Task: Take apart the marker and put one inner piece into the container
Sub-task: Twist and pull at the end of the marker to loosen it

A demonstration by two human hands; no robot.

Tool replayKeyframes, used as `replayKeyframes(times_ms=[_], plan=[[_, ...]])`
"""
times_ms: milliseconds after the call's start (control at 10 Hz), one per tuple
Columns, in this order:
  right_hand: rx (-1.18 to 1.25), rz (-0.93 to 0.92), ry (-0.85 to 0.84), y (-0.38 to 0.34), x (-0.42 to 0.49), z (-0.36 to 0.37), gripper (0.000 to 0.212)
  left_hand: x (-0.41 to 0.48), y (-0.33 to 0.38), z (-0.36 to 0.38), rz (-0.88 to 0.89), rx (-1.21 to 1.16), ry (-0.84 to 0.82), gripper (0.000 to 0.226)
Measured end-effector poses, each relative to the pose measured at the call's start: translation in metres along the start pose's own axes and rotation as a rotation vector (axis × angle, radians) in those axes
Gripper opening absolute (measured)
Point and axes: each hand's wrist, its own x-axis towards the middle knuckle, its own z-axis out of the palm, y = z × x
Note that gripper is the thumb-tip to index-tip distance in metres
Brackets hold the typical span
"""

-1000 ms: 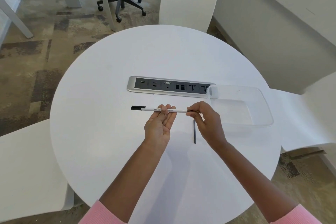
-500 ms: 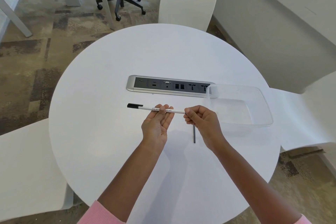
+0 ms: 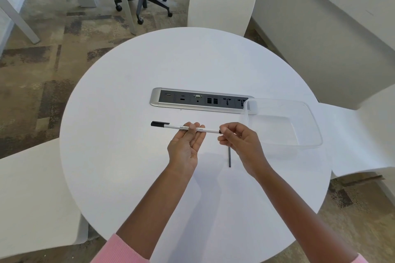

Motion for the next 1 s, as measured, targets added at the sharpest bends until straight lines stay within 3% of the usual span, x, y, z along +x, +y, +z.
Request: replayKeyframes(times_ms=[100,200,300,500,700,800,1000], plan=[[0.004,0.004,0.03,-0.001,0.001,0.0,0.017,0.0,-0.001,0.0,0.005,0.007,0.002,0.011],[-0.2,-0.113,0.042,-0.001,-0.001,-0.001,0.025,0.0,0.0,-0.002,0.014,0.011,0.005,0.011],[-0.226,-0.145,0.027,0.001,-0.004,0.0,0.025,0.0,0.001,-0.003,0.02,0.016,0.007,0.011],[-0.055,0.046,0.024,0.004,-0.003,0.003,0.011,-0.001,-0.001,-0.004,0.032,0.025,0.006,0.012],[-0.099,0.006,0.005,0.004,-0.006,-0.002,0.02,-0.003,-0.001,-0.006,0.04,0.029,0.003,0.011],[-0.001,0.068,0.006,0.005,-0.007,0.002,0.006,-0.006,-0.002,-0.005,0.042,0.03,-0.003,0.012],[-0.057,0.014,0.003,0.003,-0.009,-0.001,0.024,-0.008,-0.003,-0.006,0.04,0.038,0.001,0.012]])
